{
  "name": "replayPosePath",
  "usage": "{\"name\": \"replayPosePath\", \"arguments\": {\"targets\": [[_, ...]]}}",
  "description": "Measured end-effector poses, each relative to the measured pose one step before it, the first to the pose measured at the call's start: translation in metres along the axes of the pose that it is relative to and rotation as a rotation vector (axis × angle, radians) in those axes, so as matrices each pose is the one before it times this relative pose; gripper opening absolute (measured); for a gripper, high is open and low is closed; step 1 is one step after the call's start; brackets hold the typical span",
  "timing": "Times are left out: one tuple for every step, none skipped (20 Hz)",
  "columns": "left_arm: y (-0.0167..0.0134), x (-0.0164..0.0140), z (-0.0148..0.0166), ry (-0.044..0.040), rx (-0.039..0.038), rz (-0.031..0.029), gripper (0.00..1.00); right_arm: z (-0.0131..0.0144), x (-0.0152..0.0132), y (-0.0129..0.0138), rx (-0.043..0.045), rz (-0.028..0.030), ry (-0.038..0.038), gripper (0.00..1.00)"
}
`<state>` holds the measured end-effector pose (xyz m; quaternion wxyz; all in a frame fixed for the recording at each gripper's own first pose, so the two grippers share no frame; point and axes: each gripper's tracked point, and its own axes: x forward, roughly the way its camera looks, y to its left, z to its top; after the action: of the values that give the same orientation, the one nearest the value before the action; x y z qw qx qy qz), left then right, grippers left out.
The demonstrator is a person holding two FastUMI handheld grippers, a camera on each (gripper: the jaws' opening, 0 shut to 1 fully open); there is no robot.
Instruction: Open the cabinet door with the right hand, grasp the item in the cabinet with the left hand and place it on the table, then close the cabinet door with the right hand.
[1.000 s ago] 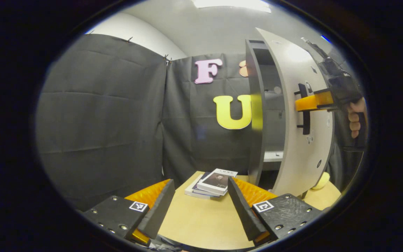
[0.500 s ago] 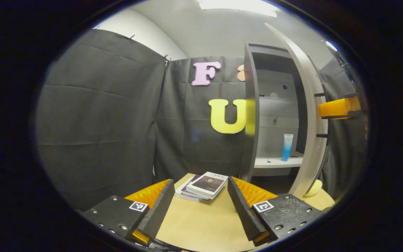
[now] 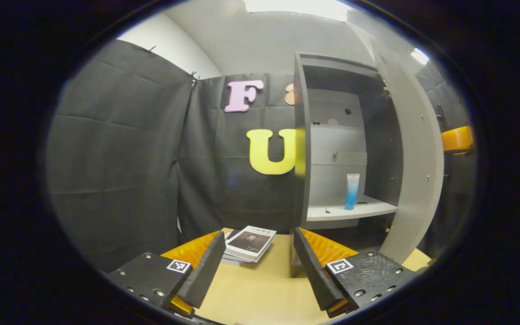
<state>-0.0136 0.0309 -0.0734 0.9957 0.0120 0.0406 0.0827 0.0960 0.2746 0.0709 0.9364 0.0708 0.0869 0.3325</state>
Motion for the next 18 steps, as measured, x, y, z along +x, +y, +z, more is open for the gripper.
{"name": "replayPosePath", "arguments": {"targets": [[-0.00829, 0.00128, -0.00143, 0.00438, 0.00771, -0.02011, 0.92, -0.00053, -0.00051, -0.00082, 0.00373, -0.01451, -0.00214, 0.1], [-0.00902, 0.00151, -0.00275, 0.00586, 0.00721, -0.02223, 0.92, -0.00042, -0.00034, -0.00038, 0.00321, -0.01577, -0.00232, 0.12], [-0.00936, 0.0028, -0.00285, 0.00608, 0.00586, -0.02357, 0.93, 0.0007, -0.0021, -0.00126, 0.00162, -0.01537, -0.00465, 0.1], [-0.00921, 0.003, -0.00161, 0.00514, 0.00465, -0.0249, 0.93, 0.0012, -0.00161, -0.00183, 0.00016, -0.01531, -0.0064, 0.1], [-0.00967, 0.00318, 0.00006, 0.00184, 0.00475, -0.02345, 0.93, 0.0007, -0.00163, -0.0018, 0.00103, -0.01649, -0.00262, 0.1], [-0.00787, 0.0046, -0.00007, 0.00238, 0.00519, -0.02067, 0.92, -0.00026, -0.00144, -0.00121, 0.00324, -0.01852, -0.00403, 0.11], [-0.0081, 0.00355, 0.00119, 0.00232, 0.00493, -0.01911, 0.93, 0.00009, -0.00125, -0.00202, 0.00216, -0.01856, -0.00868, 0.11], [-0.00765, 0.00352, 0.0014, -0.00317, 0.00416, -0.01842, 0.92, 0.00122, -0.00394, -0.00215, -0.00197, -0.01735, -0.01259, 0.11], [-0.00854, 0.00422, 0.00353, -0.00528, 0.00377, -0.01761, 0.92, 0.00017, -0.00725, -0.00238, -0.00338, -0.01657, -0.01048, 0.13], [-0.00802, 0.00345, 0.00177, -0.00344, 0.00429, -0.01621, 0.92, 0.00108, -0.00505, -0.00334, -0.00254, -0.01617, -0.00409, 0.11], [-0.00713, 0.0026, 0.0015, -0.00174, 0.00365, -0.01515, 0.92, -0.00005, -0.00034, -0.00377, -0.00284, -0.0155, 0.00008, 0.11], [-0.00661, 0.00382, -0.00129, 0.00064, 0.00321, -0.01534, 0.92, 0.00041, -0.0025, -0.00416, -0.00301, -0.01623, 0.00033, 0.11], [-0.0073, 0.00241, 0.00011, 0.00262, 0.00328, -0.01397, 0.93, 0.00023, 0.00147, -0.00507, -0.00218, -0.01509, -0.00368, 0.11], [-0.00612, 0.00257, -0.00088, 0.00531, 0.00359, -0.01127, 0.94, 0.00125, -0.00132, -0.00499, 0.00265, -0.01454, -0.00808, 0.09], [-0.00534, 0.00323, -0.00193, 0.00338, 0.00156, -0.0051, 0.95, 0.00005, 0.00136, -0.00501, 0.00305, -0.01178, -0.00762, 0.11], [-0.00599, 0.0023, -0.00102, 0.0004, -0.0028, -0.01086, 0.93, 0.00092, -0.00149, -0.00544, 0.0023, -0.01128, -0.00518, 0.11], [-0.00708, 0.00212, -0.00061, 0.00504, -0.0047, -0.01109, 0.92, 0.00018, -0.0017, -0.00406, 0.00254, -0.01182, -0.00215, 0.09], [-0.00263, 0.00198, -0.00251, 0.00707, -0.00474, -0.00601, 0.92, 0.00021, -0.00175, -0.00546, -0.00107, -0.01296, -0.00163, 0.1]]}}
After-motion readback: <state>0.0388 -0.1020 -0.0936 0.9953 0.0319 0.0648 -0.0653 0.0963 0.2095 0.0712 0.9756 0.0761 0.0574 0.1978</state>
